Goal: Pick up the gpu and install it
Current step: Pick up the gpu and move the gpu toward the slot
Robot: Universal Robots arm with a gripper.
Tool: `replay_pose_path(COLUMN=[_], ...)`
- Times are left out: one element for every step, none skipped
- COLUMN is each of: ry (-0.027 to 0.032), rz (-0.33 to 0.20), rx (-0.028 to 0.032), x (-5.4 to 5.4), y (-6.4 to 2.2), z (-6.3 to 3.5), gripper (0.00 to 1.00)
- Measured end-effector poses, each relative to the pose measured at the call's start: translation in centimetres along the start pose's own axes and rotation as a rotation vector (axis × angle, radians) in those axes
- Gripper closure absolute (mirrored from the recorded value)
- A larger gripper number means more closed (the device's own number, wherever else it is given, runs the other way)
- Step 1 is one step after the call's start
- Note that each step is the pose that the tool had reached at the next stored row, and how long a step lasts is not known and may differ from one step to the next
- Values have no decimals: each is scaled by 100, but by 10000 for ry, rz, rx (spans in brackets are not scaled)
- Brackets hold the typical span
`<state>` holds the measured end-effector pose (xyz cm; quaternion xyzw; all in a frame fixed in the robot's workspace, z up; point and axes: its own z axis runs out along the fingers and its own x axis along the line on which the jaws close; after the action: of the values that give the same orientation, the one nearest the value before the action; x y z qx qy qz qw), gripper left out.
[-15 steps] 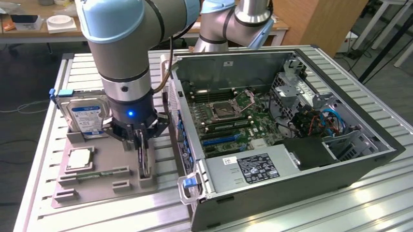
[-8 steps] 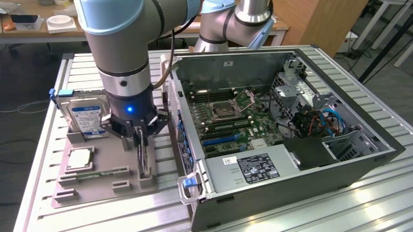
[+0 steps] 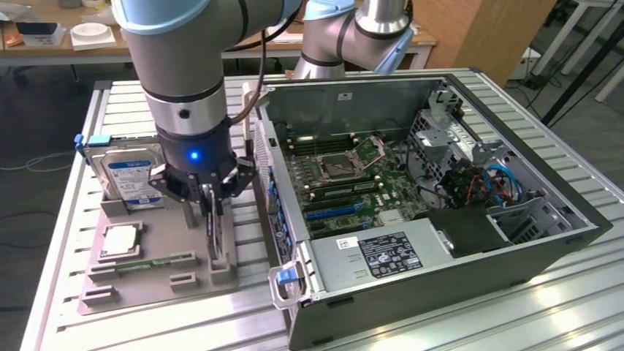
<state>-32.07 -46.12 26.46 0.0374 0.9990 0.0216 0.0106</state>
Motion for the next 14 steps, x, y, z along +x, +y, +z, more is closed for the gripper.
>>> replay_pose_path(ry=[0,0,0,0,0,0,0,1,0,0,0,0,0,0], rz=[0,0,0,0,0,0,0,1,1,1,0,0,0,0], rx=[0,0,0,1,0,1,0,1,1,0,0,0,0,0], x=[0,-1,-1,-2,-2,-2,-3,-3,-4,-4,-5,-5,-6,-6], y=[1,2,3,4,5,6,7,8,8,10,10,11,12,13], z=[-18,-37,-59,-80,-101,-123,-144,-167,-187,-208,-229,-250,-271,-293], gripper=[74,74,74,74,74,74,74,74,74,74,74,74,74,74])
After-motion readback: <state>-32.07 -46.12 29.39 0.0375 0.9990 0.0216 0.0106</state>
